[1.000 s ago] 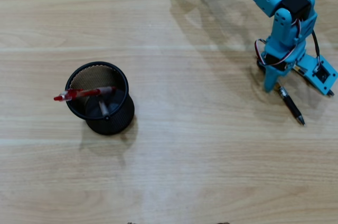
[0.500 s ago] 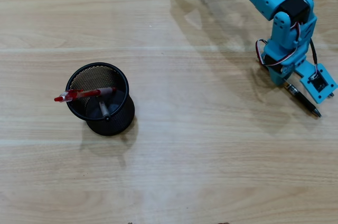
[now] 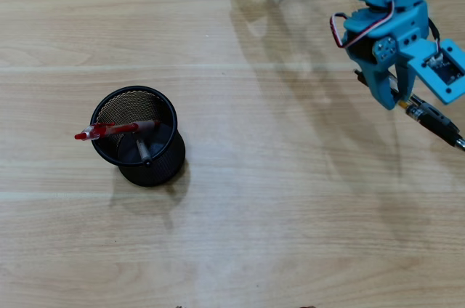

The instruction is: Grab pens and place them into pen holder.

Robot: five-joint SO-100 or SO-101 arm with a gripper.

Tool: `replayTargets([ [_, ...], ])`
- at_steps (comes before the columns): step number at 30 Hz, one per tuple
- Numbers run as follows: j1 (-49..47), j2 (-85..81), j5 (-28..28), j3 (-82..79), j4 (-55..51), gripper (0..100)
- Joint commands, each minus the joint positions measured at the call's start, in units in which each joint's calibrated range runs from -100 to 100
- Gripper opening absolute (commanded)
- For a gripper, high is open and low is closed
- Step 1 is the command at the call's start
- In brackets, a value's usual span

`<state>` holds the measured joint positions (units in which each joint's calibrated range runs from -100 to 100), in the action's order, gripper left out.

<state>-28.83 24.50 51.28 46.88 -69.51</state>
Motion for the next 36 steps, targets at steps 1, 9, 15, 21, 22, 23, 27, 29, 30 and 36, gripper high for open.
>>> replayTargets([
  [1, 6.9, -13.6, -0.42, -6.54, 9.65, 2],
  [9, 18.91, -27.29, -0.31, -36.69, 47.21, 2],
  [15, 28.59, -30.25, 3.24, -60.6, 85.8, 2],
  [21, 37.38, -30.0, 4.55, -67.75, 96.28, 2],
  [22, 38.43, -29.74, 4.55, -67.75, 96.63, 2],
  [23, 39.23, -28.98, 4.6, -67.75, 96.88, 2],
  [27, 40.44, -22.64, 4.92, -66.12, 96.88, 2],
  [29, 40.44, -19.68, 4.97, -66.03, 96.97, 2],
  [30, 40.44, -18.33, 4.97, -66.03, 96.97, 2],
  [36, 41.65, -12.67, 4.97, -66.03, 101.18, 2],
])
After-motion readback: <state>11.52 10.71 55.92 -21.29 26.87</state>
